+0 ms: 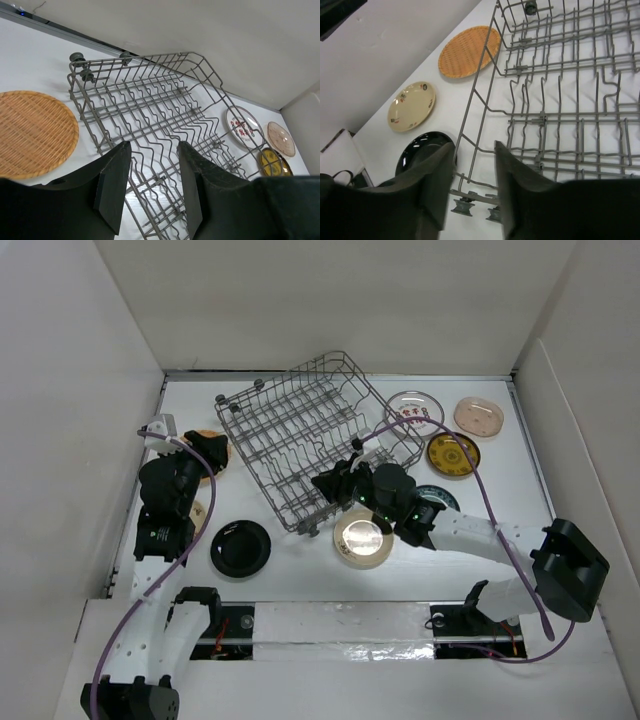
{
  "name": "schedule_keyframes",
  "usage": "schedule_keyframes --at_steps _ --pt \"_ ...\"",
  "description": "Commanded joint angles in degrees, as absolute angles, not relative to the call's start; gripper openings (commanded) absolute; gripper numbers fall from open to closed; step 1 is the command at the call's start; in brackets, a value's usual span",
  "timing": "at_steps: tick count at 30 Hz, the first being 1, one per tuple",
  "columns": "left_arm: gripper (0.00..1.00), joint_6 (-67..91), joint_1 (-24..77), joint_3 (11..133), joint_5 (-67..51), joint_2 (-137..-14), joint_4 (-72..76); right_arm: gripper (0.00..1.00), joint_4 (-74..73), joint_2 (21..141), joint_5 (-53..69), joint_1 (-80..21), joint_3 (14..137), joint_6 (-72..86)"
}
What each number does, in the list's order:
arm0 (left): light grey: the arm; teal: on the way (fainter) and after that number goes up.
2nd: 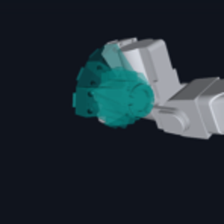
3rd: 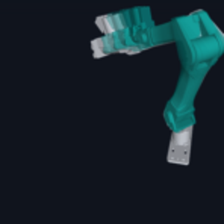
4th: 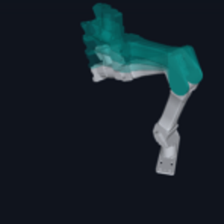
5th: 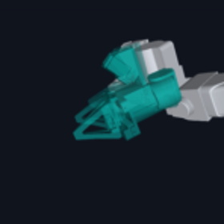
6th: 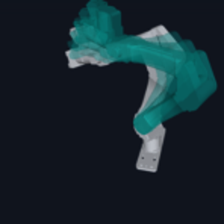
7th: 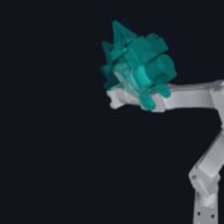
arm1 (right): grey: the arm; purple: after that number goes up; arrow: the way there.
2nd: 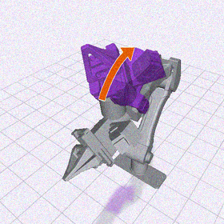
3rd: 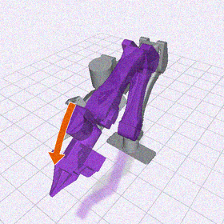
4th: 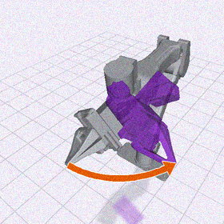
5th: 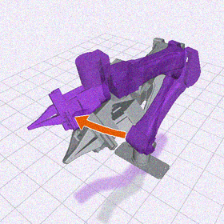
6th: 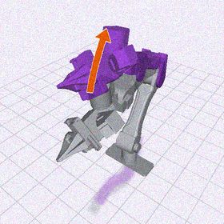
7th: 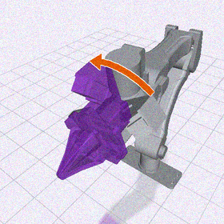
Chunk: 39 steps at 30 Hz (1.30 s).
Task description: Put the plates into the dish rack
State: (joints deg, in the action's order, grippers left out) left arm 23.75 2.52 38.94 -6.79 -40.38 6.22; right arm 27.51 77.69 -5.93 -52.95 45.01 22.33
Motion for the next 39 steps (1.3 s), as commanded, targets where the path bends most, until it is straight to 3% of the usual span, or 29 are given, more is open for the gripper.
schedule_keyframes --at_steps 1,3,4,5,7,8,14,16,17,18,20,21,27,39 --pt "0.39 25.93 2.37 39.02 -4.66 -40.78 9.49 0.31 31.11 76.38 -6.15 -52.82 44.39 22.85" --pt "0.37 26.63 2.37 39.11 -3.61 -41.65 9.14 0.1 31.03 76.81 -4.24 -52.82 44.38 23.11" --pt "0.36 26.98 2.37 39.11 -3.43 -42.1 8.97 0.04 30.94 76.9 -3.17 -52.82 44.65 23.2" --pt "0.28 27.42 2.37 39.11 -2.38 -42.62 8.62 0.0 30.85 77.17 -2.73 -52.82 44.91 23.03" --pt "0.16 28.38 1.59 39.9 -0.71 -44.64 8.18 0.0 30.24 77.87 -2.72 -52.82 45.44 23.03" --pt "0.0 28.82 0.1 40.77 -0.53 -45.43 6.96 0.0 29.8 78.13 -2.9 -52.82 45.53 23.11" --pt "0.0 35.59 -9.92 40.52 -5.09 -52.37 7.55 0.0 26.81 77.52 -5.01 -52.21 46.41 23.38" --pt "0.08 36.03 -11.86 40.08 -4.83 -55.45 8.43 0.0 26.98 77.34 -3.26 -52.21 46.06 23.9" --pt "0.28 36.99 -13.17 39.38 -5.97 -56.33 9.39 0.0 27.07 77.0 -2.56 -52.21 46.05 23.99" --pt "0.4 37.87 -14.58 38.94 -7.02 -58.34 9.84 0.0 27.33 76.91 -1.85 -52.21 45.97 23.91" --pt "0.59 38.67 -17.4 38.32 -8.43 -60.46 11.42 0.0 27.16 76.73 -2.28 -51.68 45.88 23.82" --pt "0.61 38.76 -19.23 38.41 -9.05 -63.08 11.6 0.0 26.64 76.55 -1.68 -51.07 45.88 24.25" --pt "0.58 39.99 -21.26 41.82 -7.12 -72.57 11.43 0.12 27.07 74.36 -0.44 -50.02 44.83 24.78" --pt "0.5 37.8 -23.99 46.76 -0.53 -83.67 10.72 0.16 26.37 72.34 3.0 -49.48 44.65 25.22"
